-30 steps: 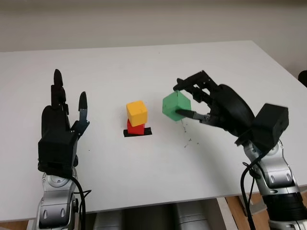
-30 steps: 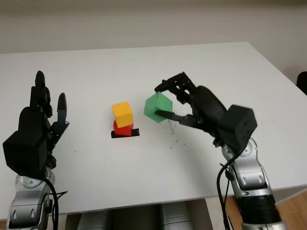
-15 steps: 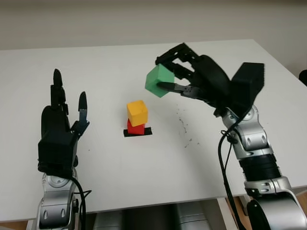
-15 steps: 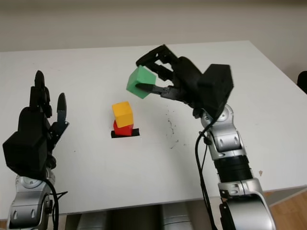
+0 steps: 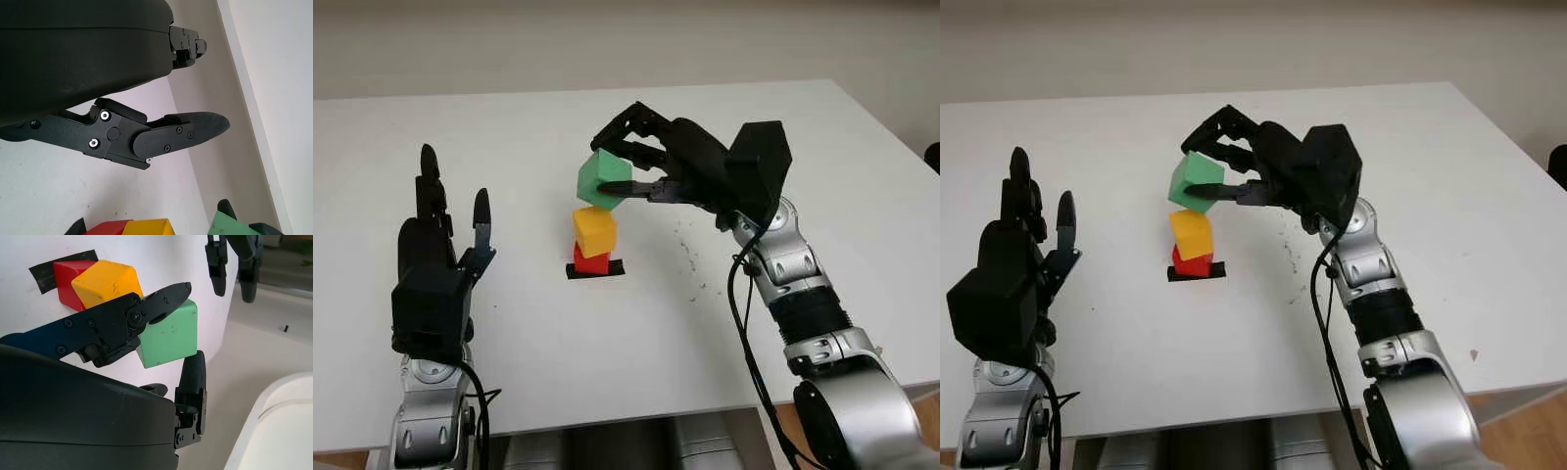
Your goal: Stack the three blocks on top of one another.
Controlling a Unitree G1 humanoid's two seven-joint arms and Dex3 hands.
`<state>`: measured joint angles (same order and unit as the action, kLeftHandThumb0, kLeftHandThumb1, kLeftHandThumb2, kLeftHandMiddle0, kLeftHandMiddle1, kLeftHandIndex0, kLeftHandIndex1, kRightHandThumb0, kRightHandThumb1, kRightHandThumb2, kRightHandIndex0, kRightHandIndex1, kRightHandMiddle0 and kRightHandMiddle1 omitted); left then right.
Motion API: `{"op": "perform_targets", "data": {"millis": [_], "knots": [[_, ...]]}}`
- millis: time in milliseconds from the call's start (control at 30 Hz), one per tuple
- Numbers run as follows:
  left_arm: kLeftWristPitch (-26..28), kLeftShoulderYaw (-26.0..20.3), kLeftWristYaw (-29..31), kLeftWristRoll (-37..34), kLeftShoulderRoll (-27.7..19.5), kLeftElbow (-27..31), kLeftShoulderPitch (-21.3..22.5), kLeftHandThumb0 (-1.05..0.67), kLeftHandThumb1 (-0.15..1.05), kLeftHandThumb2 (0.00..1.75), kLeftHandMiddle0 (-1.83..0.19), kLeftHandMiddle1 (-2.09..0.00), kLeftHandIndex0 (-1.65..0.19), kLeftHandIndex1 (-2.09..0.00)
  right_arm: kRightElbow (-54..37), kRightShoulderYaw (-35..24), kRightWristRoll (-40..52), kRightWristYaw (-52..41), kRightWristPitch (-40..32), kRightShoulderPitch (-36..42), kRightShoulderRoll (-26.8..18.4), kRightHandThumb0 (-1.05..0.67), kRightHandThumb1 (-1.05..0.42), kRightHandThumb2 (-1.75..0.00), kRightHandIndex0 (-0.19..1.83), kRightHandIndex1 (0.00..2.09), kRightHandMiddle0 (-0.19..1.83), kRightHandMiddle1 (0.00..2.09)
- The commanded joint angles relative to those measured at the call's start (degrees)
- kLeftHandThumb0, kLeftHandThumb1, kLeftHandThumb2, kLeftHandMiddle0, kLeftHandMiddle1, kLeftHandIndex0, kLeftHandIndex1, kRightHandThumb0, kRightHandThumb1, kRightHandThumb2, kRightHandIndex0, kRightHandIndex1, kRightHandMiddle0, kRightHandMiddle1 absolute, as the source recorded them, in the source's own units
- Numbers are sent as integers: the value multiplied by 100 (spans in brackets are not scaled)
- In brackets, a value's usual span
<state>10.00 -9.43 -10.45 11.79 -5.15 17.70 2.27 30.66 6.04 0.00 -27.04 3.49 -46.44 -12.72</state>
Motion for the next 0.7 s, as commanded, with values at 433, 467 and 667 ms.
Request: {"op": "perform_targets", "data": {"millis": [433, 467, 667], "knots": [[1, 25, -46, 28, 89, 126, -50, -61, 105, 56, 5, -6, 6, -5, 389, 61, -414, -179, 272, -617, -287, -45, -92, -5, 31, 10, 39, 162], [-7, 25, -51, 32, 90, 119, -52, -61, 105, 56, 5, -6, 6, -5, 405, 58, -430, -185, 282, -632, -297, -46, -92, -5, 31, 10, 40, 162], [12, 45, -59, 46, 102, 137, -71, -61, 105, 56, 5, -6, 5, -5, 473, 58, -466, -247, 290, -717, -352, -46, -93, -5, 32, 9, 39, 162]]}}
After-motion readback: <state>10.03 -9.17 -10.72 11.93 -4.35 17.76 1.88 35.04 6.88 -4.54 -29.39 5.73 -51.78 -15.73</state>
